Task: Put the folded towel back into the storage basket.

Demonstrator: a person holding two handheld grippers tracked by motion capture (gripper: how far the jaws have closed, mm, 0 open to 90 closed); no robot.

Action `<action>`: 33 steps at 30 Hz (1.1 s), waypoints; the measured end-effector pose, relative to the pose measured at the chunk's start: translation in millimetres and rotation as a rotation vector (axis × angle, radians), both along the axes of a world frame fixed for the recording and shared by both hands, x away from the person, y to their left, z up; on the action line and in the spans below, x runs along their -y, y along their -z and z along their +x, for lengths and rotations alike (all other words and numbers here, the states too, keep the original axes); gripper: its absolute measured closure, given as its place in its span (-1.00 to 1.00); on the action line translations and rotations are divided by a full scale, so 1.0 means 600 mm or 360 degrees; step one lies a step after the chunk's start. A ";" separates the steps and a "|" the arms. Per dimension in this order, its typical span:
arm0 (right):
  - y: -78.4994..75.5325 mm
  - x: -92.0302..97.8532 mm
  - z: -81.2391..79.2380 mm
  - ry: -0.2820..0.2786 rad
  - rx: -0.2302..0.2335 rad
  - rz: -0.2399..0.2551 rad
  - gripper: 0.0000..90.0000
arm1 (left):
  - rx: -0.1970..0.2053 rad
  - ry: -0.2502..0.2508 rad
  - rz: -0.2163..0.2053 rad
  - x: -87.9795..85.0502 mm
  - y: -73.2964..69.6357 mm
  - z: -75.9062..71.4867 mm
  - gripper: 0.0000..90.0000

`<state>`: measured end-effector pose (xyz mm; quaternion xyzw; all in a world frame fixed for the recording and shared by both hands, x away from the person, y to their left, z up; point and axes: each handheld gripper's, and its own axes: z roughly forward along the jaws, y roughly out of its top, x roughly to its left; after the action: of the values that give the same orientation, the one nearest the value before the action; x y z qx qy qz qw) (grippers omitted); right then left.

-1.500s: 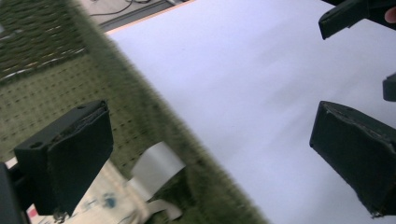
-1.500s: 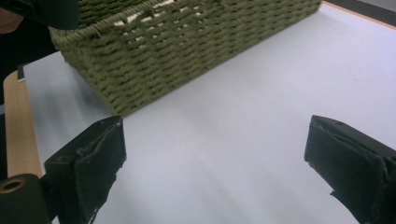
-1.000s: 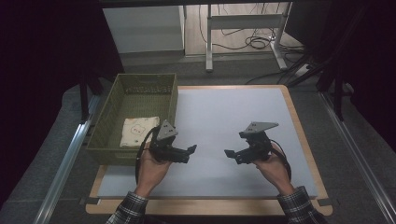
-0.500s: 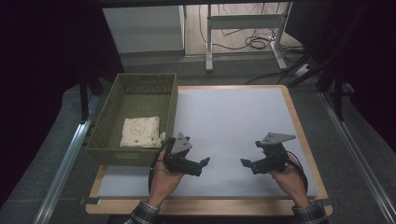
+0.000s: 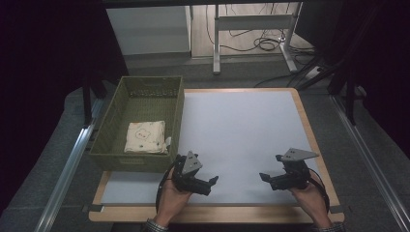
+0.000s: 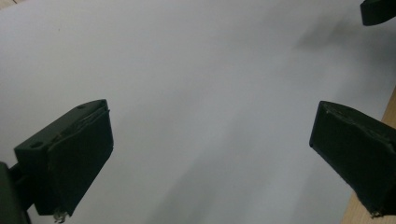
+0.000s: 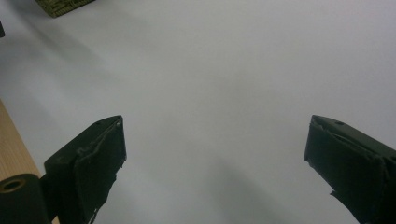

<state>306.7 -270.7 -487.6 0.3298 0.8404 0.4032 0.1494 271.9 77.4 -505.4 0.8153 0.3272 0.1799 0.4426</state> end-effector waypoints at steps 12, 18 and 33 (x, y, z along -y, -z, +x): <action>0.033 0.006 -0.014 0.0035 -0.0028 -0.0019 -0.87 | -0.0086 -0.0034 0.0014 -0.015 0.044 -0.009 -1.00; 0.051 -0.001 -0.018 0.0034 -0.0056 -0.0055 -0.87 | -0.0120 -0.0044 0.0052 -0.018 0.058 -0.010 -1.00; 0.079 -0.019 -0.028 0.0026 -0.0027 -0.0141 -0.88 | -0.0192 -0.0031 0.0189 -0.006 0.074 -0.008 -0.95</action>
<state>289.8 -259.1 -534.8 0.3332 0.8560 0.3614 0.1600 266.9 80.8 -549.9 0.8462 0.3499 0.1539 0.3713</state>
